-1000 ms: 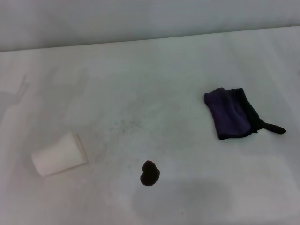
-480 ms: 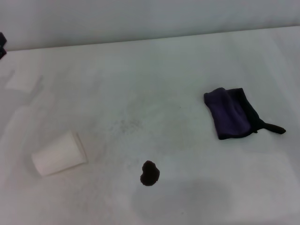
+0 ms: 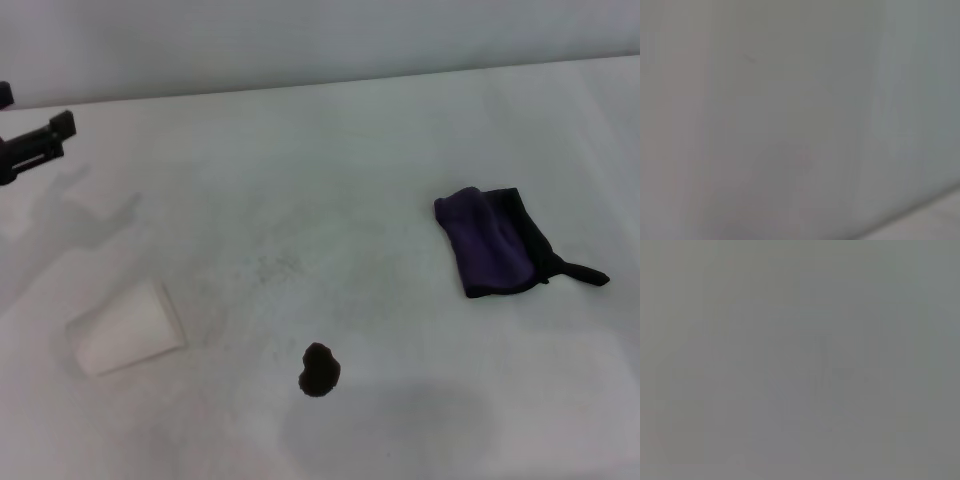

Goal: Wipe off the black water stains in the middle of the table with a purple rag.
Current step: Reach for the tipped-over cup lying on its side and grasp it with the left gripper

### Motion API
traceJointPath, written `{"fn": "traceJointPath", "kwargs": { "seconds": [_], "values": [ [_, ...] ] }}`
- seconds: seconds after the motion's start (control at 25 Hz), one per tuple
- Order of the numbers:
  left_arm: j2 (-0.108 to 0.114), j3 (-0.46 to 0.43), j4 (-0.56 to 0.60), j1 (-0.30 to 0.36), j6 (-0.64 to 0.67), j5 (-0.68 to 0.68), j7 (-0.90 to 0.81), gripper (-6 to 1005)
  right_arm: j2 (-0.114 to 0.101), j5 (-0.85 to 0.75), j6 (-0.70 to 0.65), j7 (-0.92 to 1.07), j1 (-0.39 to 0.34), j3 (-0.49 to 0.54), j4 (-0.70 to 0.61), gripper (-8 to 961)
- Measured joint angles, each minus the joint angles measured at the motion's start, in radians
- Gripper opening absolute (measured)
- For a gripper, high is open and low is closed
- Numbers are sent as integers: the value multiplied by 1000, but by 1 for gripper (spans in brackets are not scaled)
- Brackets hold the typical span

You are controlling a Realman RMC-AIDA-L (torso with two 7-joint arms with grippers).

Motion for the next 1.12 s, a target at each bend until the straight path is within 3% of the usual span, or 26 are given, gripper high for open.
{"fn": "traceJointPath", "kwargs": {
  "seconds": [0.16, 0.36, 0.56, 0.8, 0.96, 1.12],
  "values": [
    [6, -76, 155, -12, -166, 236, -179, 887, 2, 0, 0, -5, 15, -2, 22, 868],
    [9, -207, 247, -66, -414, 422, -239, 887, 5, -1, 14, -6, 29, -5, 40, 868],
    [51, -235, 251, -142, -577, 593, -319, 888, 5, 0, 9, -8, 44, -5, 45, 868],
    [44, -228, 259, -191, -645, 777, -308, 888, 6, 5, 11, -1, 53, -4, 50, 869],
    [26, -225, 265, -209, -646, 806, -235, 887, 6, 6, 12, -2, 53, 0, 64, 869],
    [21, -224, 275, -221, -654, 815, -192, 887, 6, 11, 9, -2, 53, 11, 65, 869]
  ]
}}
